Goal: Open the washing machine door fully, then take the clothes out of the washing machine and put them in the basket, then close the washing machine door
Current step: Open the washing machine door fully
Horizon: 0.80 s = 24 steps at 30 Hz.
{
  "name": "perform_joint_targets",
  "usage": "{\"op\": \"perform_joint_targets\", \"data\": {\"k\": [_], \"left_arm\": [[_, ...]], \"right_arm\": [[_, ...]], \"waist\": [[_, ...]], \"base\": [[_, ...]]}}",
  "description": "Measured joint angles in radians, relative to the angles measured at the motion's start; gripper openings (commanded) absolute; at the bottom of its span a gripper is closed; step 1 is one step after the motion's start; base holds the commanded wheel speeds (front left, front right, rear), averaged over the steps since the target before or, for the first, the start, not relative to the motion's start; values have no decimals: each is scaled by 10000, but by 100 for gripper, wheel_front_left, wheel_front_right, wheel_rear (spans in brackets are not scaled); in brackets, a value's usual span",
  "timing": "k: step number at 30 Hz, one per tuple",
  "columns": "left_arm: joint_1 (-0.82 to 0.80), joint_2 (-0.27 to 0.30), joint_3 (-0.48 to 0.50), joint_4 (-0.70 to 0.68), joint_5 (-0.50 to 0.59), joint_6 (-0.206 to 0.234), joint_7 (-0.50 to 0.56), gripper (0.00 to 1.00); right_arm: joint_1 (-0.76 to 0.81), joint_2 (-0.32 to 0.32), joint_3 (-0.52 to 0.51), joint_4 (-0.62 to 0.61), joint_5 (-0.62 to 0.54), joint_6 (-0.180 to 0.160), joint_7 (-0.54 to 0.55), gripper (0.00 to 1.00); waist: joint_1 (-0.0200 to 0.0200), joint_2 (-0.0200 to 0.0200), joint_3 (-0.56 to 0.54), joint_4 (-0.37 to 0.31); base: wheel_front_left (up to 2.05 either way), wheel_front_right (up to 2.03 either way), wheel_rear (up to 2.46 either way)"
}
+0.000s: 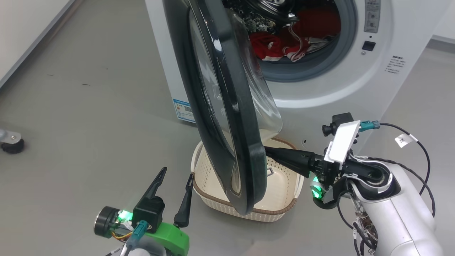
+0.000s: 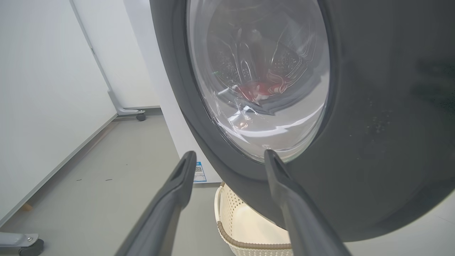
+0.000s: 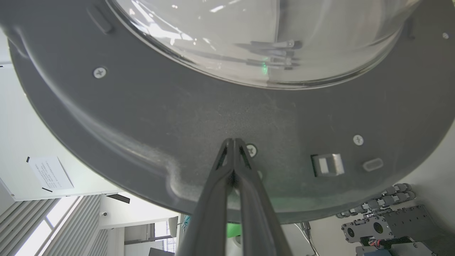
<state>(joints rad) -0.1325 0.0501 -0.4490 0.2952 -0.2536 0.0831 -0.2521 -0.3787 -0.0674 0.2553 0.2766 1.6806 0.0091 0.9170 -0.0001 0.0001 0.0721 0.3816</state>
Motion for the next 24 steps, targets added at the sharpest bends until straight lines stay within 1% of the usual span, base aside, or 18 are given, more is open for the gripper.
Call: {"op": "perform_joint_targets", "data": {"k": [17, 24], "left_arm": [[151, 19, 58, -67, 0, 46, 0, 100], [336, 92, 226, -134, 0, 100, 0, 100]], "right_arm": [[321, 38, 704, -251, 194, 0, -516, 0], [346, 52, 1087, -357, 522, 0, -719, 0]], "waist": [[0, 0, -222, 925], [0, 0, -230, 1025]], "base": [[0, 0, 0], [0, 0, 0]]}}
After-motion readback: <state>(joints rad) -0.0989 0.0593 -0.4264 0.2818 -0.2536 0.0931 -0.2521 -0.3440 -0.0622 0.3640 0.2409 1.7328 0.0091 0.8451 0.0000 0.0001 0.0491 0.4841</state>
